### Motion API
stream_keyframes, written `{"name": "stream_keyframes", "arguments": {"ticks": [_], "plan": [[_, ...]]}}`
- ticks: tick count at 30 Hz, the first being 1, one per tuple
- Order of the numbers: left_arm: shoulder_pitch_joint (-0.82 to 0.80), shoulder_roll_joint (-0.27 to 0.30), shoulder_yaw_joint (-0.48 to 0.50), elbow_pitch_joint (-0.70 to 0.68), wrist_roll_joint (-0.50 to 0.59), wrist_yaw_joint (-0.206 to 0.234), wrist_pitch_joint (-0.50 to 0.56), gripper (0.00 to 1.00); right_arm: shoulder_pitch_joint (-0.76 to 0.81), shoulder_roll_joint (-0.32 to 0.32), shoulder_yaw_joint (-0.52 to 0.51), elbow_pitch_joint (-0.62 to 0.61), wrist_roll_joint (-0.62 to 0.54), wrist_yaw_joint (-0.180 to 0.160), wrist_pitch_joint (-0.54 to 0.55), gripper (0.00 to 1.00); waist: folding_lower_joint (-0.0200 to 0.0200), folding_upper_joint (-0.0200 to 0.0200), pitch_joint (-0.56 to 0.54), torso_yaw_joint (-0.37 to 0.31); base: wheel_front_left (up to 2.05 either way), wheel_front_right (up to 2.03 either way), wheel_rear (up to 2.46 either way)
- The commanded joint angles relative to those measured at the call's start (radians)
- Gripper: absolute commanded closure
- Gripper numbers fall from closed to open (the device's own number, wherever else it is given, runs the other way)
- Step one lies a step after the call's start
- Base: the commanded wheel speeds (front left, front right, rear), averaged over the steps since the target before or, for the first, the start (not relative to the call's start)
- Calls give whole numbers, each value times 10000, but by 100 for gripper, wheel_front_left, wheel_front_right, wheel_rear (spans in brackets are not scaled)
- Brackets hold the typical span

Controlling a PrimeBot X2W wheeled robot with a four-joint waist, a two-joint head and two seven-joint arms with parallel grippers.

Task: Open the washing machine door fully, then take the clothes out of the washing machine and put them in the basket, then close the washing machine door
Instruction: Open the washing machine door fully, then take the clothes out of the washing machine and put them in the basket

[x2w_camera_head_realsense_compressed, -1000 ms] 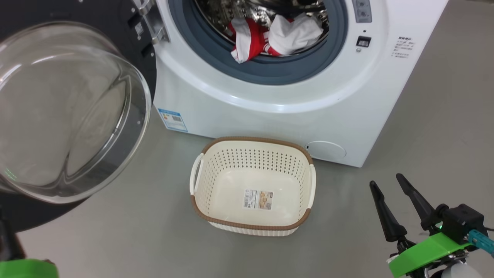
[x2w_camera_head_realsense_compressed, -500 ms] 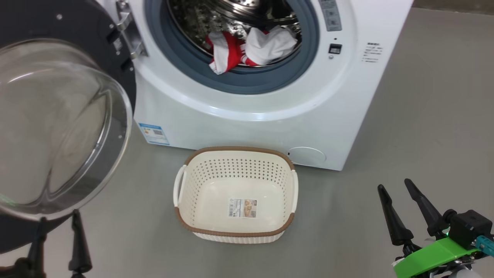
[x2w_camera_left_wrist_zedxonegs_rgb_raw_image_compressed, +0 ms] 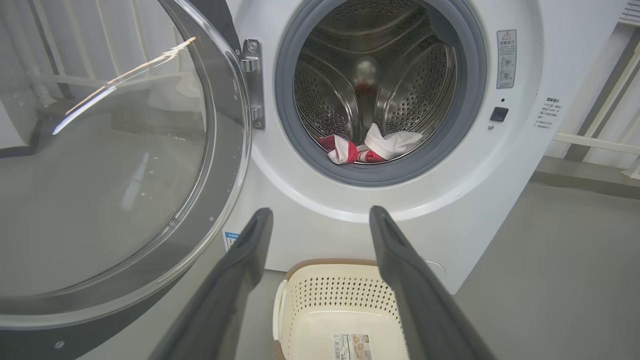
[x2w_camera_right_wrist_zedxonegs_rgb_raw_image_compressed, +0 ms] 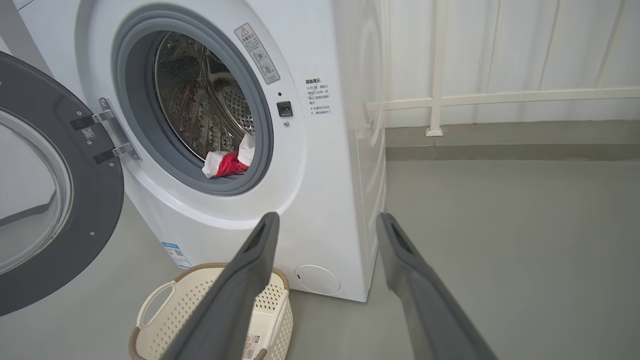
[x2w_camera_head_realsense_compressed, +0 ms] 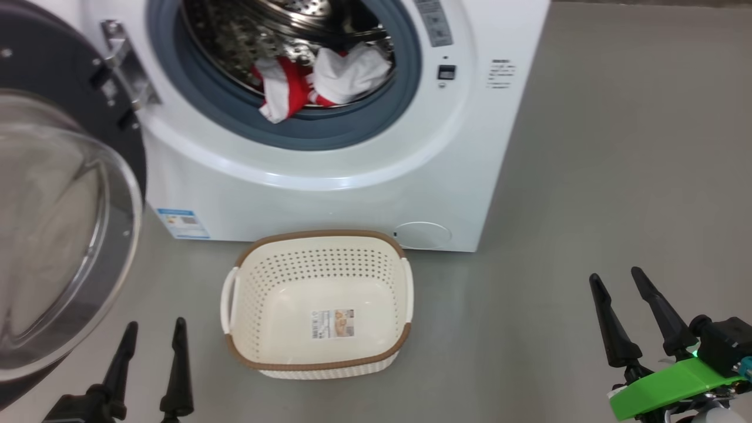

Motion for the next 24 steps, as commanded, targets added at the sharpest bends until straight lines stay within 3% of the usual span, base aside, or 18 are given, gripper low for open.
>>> {"name": "stream_keyframes", "arguments": {"ticks": [1,14,24], "plan": [[-43,218,241,-288,1,-55,-49,0,96,-112,111,-272,-104,65,-65,0,0,0,17,-293,0,0,0],[11,285,-377,-630,-153,-55,-49,0,275,-25,-260,-368,-110,65,-65,0,0,0,38,-1228,0,0,0],[35,378,-592,-680,-148,-55,-49,0,431,75,-513,-403,-146,65,-65,0,0,0,-31,-1369,0,0,0]]}}
